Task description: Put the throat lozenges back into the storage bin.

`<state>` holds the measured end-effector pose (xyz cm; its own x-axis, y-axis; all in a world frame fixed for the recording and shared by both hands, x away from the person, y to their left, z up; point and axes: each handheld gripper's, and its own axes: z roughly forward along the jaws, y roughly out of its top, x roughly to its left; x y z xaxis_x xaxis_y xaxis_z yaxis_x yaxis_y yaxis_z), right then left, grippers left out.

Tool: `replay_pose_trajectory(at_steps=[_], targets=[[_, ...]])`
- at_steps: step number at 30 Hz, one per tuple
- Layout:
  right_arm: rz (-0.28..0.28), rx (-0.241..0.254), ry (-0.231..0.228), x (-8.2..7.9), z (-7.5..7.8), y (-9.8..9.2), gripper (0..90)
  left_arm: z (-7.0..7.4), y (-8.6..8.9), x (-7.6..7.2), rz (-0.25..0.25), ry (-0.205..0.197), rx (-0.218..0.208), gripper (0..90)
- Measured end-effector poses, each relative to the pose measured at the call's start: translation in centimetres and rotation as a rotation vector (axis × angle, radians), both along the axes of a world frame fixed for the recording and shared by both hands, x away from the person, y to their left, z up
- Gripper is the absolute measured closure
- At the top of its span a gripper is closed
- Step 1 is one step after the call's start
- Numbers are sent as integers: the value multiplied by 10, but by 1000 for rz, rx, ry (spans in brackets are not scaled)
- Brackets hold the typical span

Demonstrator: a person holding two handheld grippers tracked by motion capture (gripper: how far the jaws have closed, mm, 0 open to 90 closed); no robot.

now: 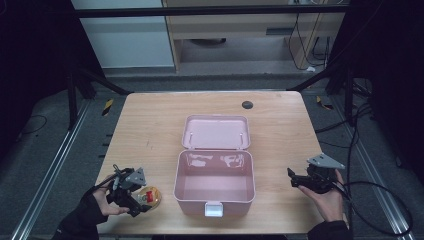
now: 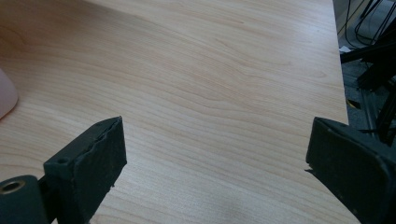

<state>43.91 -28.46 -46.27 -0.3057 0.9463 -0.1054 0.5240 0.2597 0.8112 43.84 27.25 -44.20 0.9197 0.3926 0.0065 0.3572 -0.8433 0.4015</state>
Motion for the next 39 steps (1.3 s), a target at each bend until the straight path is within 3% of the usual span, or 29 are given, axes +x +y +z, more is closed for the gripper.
replay_pose_trajectory(at_steps=[12,39], targets=[[12,-10,12,1,-3,1,52,-13,-9,8,-56,24,71,113],[24,-13,23,2,-4,3,53,-28,-18,17,-80,64,131,192]])
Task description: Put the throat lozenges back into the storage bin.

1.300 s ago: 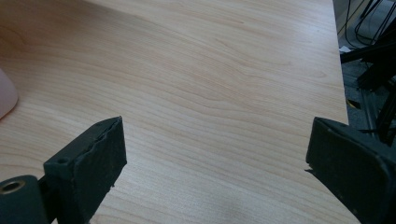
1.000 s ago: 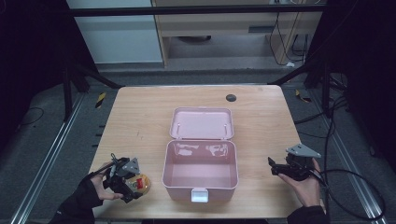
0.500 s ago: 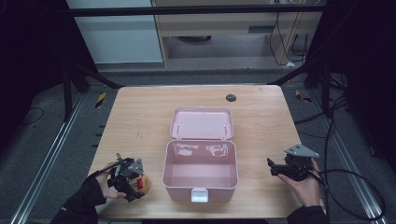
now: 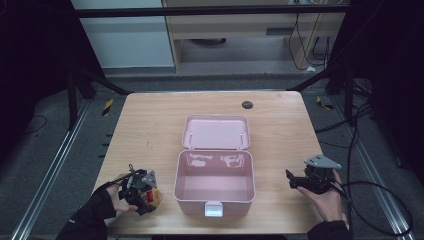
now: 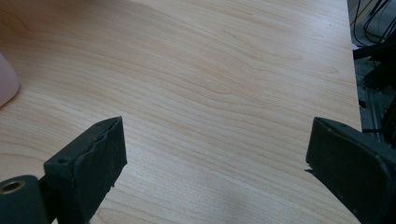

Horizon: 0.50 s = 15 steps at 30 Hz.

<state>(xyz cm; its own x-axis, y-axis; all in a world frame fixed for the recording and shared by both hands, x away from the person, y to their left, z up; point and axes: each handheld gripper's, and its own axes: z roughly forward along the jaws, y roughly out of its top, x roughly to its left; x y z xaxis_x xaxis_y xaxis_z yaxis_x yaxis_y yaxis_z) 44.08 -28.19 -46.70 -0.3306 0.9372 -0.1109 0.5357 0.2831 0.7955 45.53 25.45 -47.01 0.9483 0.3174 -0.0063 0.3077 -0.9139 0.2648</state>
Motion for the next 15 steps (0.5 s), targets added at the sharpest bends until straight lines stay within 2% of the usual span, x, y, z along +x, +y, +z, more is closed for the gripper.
replay_pose_trajectory(at_steps=[3,8,13,14,15], targets=[[-2,2,-2,0,0,0,53,2,1,-1,-5,7,-6,193],[-1,1,-1,0,0,0,54,15,4,-4,-9,4,-29,194],[-1,1,3,0,0,0,54,39,2,-7,-18,-23,-64,194],[-1,-2,1,0,-1,-1,55,39,2,-7,-18,-23,-64,194],[-1,-1,1,0,0,-1,55,48,2,-7,-23,-38,-79,194]])
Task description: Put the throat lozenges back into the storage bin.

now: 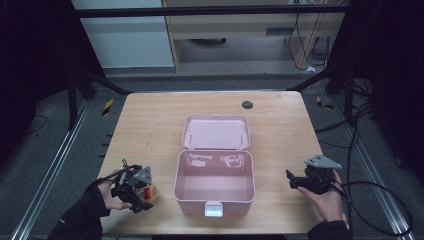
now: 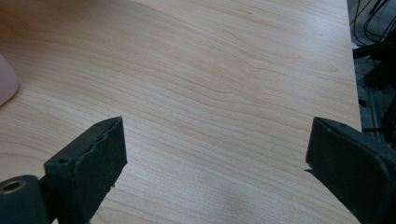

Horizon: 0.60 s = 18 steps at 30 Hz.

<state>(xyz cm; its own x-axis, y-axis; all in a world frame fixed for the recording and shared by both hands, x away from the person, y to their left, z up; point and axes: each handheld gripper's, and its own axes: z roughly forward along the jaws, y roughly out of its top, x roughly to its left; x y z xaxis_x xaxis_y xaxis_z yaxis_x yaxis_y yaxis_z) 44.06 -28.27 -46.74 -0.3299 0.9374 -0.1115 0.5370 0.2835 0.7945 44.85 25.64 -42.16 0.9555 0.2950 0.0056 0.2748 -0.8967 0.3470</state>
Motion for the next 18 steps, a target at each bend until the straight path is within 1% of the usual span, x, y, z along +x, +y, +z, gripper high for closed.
replay_pose_trajectory(at_steps=[1,2,3,4,5,6,9,10,13,14,15,16,18], targets=[[0,0,0,0,0,0,55,0,0,0,0,0,0,194],[-1,0,-1,0,0,0,55,9,0,1,2,-4,-16,194],[0,1,0,0,0,0,55,9,0,1,2,-4,-16,194],[1,0,-1,0,0,0,55,13,-1,1,3,-7,-23,194],[2,2,0,0,0,1,55,20,-1,3,1,-14,-26,194],[2,2,0,0,0,1,55,20,-1,3,1,-14,-26,194],[3,3,0,0,0,0,55,31,-4,5,-4,-25,-26,194],[3,3,-1,0,0,0,55,38,-7,6,-7,-31,-21,194],[3,3,1,0,0,1,56,49,-12,7,-10,-46,-27,194],[3,3,1,0,0,1,56,49,-12,7,-10,-46,-27,194],[3,-1,1,0,0,1,56,56,-15,8,-16,-54,-35,194],[3,-2,2,0,0,1,55,56,-15,8,-16,-54,-35,194],[3,-2,1,0,0,1,56,65,-20,9,-24,-68,-42,194]])
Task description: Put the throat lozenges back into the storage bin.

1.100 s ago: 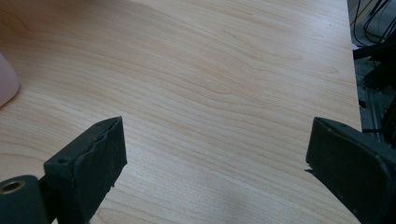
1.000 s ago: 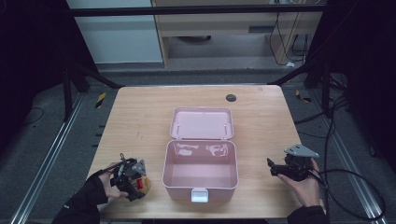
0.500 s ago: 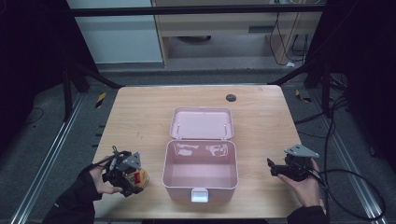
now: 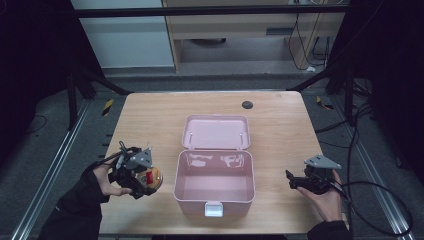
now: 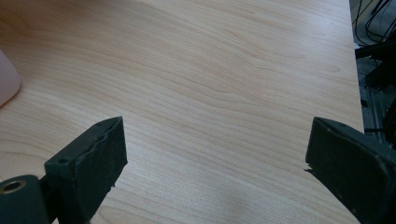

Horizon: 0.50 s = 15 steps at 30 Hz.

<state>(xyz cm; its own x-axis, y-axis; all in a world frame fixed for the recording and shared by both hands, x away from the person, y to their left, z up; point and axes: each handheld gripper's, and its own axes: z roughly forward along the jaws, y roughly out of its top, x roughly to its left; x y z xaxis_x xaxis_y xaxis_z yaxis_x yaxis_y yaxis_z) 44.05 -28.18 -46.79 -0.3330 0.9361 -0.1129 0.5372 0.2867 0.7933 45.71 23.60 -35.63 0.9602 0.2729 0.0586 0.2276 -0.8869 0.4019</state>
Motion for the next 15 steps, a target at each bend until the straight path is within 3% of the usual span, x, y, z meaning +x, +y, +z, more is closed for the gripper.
replay_pose_trajectory(at_steps=[15], targets=[[5,3,-2,0,1,-1,55,36,-31,5,-59,-22,19,194]])
